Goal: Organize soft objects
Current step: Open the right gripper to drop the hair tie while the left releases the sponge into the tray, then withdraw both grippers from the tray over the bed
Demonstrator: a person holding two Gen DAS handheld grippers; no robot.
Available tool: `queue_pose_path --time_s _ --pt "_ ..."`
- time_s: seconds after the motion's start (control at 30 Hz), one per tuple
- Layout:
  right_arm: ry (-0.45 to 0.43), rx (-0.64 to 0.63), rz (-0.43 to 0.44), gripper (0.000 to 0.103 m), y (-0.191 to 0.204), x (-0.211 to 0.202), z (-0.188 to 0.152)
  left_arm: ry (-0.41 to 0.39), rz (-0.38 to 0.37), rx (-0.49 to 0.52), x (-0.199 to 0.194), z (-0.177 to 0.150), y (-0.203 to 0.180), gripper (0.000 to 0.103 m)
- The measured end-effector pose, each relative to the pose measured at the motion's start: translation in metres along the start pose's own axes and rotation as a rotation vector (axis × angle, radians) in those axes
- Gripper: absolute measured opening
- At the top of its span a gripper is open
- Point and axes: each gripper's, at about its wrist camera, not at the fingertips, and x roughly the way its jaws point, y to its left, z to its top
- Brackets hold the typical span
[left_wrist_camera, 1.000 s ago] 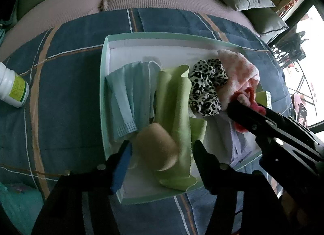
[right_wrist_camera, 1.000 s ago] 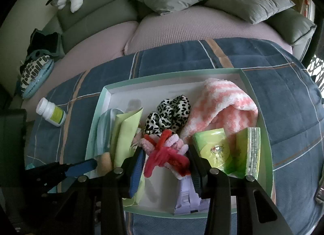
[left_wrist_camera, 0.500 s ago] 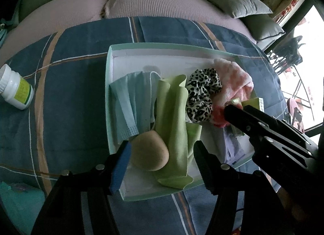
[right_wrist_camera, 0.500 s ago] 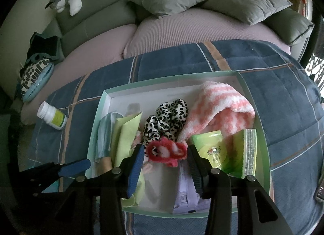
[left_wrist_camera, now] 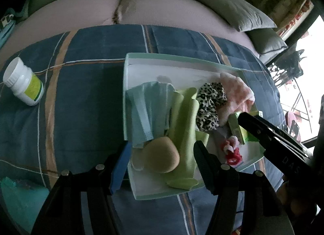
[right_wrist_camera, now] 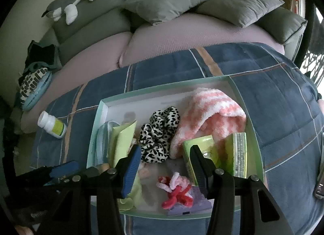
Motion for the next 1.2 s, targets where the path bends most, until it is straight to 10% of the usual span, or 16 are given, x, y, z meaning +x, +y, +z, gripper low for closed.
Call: queue_pose_path --time_s 0.23,1.2 --pt "0.031 -0.04 -0.019 0.06 0.007 0.007 -0.003 -0.063 0.058 -0.121 -0.008 0.003 0.034 0.084" --pt "0.039 -0.107 -0.06 0.103 0.023 -0.005 -0.053 -0.174 0.174 -0.202 -0.031 -0.051 0.058 0.1"
